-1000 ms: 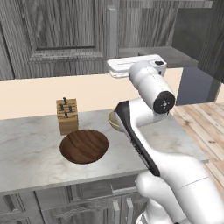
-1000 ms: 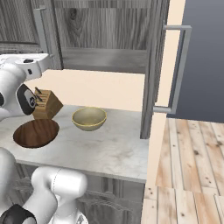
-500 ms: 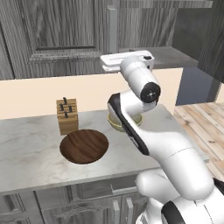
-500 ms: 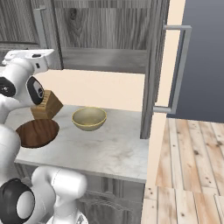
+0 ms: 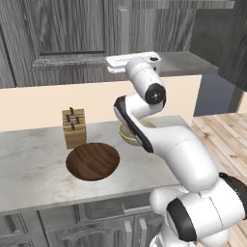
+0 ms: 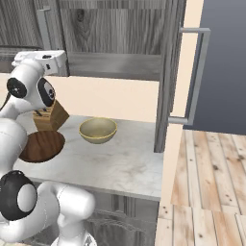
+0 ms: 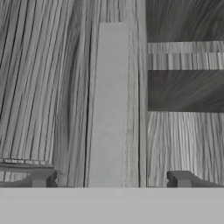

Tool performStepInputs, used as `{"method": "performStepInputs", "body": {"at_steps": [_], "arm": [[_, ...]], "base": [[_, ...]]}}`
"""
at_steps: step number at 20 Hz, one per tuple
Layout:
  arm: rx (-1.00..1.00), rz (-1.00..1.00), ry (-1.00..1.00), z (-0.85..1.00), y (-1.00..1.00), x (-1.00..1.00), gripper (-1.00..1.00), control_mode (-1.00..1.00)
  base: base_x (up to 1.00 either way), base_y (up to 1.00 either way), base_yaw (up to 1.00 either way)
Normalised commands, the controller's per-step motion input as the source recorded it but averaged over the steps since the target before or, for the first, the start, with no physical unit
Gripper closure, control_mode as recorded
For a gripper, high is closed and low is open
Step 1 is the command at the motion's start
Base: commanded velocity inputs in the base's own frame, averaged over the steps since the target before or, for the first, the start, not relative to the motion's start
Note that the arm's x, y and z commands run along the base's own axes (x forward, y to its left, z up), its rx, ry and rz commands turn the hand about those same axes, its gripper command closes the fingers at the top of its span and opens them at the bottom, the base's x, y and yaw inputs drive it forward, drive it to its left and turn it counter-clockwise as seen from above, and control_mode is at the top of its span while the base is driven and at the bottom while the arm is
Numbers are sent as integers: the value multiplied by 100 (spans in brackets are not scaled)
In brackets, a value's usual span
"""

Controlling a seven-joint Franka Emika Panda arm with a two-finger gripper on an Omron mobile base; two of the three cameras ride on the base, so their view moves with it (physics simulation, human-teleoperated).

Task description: Open the cabinet. Pick the bowls from the counter and place them in the cabinet. Then close the cabinet.

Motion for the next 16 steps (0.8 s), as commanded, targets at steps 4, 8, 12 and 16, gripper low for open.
{"method": "performStepInputs", "body": {"at_steps": [4, 8, 12, 16], "arm": [[0, -2, 0, -1, 12, 41, -100, -100], [0, -3, 0, -3, 14, 40, -100, -100], [0, -4, 0, -2, 19, 40, -100, -100], [0, -4, 0, -3, 21, 38, 100, -100]], "base": [[0, 0, 0], [0, 0, 0], [0, 0, 0], [0, 0, 0]]}}
